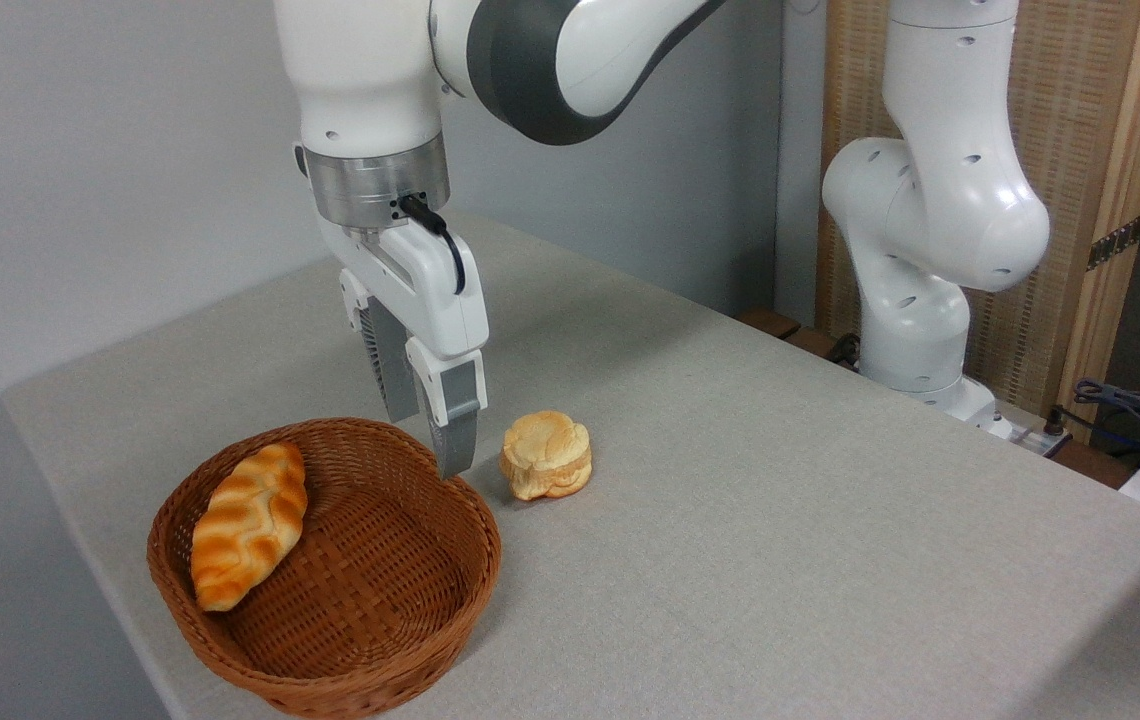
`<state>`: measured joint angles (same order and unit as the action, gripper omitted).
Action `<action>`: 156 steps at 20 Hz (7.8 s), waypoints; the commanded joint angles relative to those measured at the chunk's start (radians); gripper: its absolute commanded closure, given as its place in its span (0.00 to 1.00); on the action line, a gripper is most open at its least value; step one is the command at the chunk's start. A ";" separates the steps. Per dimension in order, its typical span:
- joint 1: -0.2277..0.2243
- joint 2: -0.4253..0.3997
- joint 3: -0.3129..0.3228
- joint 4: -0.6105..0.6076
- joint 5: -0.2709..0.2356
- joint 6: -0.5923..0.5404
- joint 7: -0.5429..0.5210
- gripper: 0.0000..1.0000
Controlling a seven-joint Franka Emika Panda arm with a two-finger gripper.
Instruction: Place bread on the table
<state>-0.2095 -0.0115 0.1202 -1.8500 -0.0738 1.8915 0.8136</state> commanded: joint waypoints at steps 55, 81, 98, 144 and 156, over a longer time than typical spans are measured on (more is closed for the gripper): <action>-0.021 0.186 -0.111 0.003 0.005 0.449 -0.784 0.00; -0.021 0.280 -0.174 0.005 0.146 0.531 -0.784 0.66; -0.018 0.268 -0.166 0.034 0.146 0.521 -0.788 1.00; -0.002 -0.045 0.049 0.006 0.074 -0.382 0.093 0.10; -0.007 -0.038 0.042 0.012 0.075 -0.368 0.093 0.00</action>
<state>-0.2084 -0.0414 0.1571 -1.8384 0.0176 1.5265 0.8926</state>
